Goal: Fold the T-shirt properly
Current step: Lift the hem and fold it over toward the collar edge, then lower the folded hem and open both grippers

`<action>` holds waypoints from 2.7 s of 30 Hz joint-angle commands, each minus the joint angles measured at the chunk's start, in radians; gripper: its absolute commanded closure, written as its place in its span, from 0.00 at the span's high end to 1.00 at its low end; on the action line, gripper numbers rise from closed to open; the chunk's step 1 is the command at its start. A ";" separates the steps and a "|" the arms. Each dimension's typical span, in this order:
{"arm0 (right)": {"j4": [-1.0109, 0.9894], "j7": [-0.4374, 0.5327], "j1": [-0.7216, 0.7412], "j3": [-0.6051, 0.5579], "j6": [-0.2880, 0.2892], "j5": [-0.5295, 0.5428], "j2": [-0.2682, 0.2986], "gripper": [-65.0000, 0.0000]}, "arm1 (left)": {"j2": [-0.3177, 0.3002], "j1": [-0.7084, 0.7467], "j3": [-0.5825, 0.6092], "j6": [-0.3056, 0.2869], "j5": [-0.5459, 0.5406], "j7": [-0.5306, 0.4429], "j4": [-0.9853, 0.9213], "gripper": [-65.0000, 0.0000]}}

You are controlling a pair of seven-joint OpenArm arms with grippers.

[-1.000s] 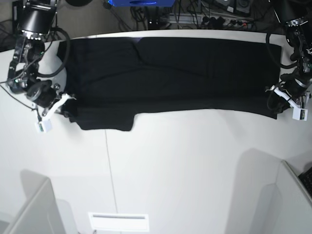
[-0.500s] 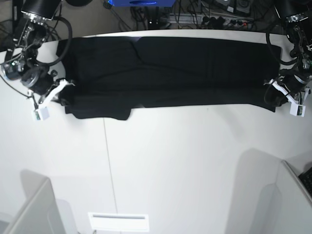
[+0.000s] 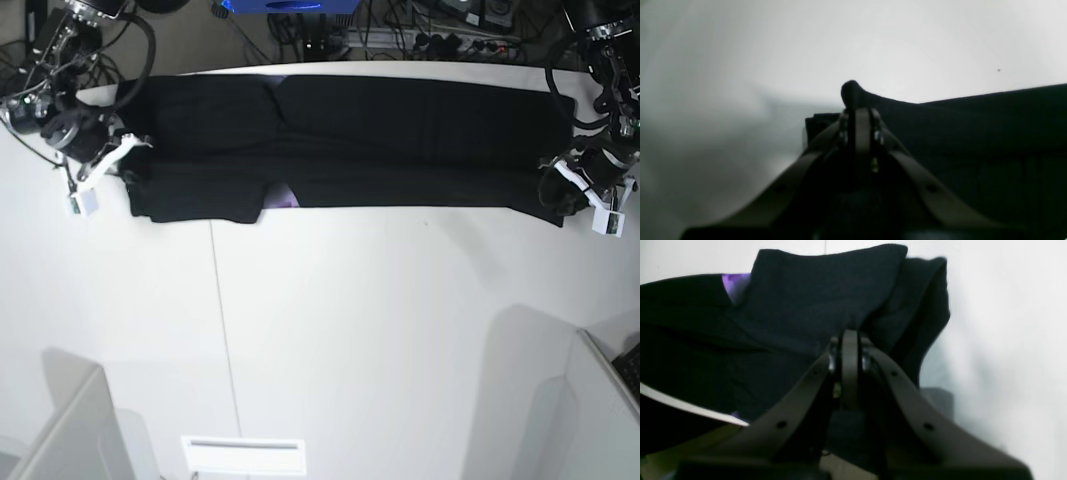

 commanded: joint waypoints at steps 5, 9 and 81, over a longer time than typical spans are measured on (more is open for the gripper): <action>0.079 0.000 -0.032 0.006 0.005 0.015 -0.022 0.00 | -0.021 0.010 -0.010 -0.002 -0.008 -0.019 0.015 0.00; 0.103 -0.012 -0.061 0.008 0.005 0.015 -0.048 0.00 | -0.021 0.031 -0.010 -0.002 -0.008 -0.019 0.016 0.00; 0.070 0.254 -0.109 -0.250 0.005 -0.375 -0.022 0.00 | 0.111 0.099 -0.137 -0.005 0.037 -0.026 0.028 0.00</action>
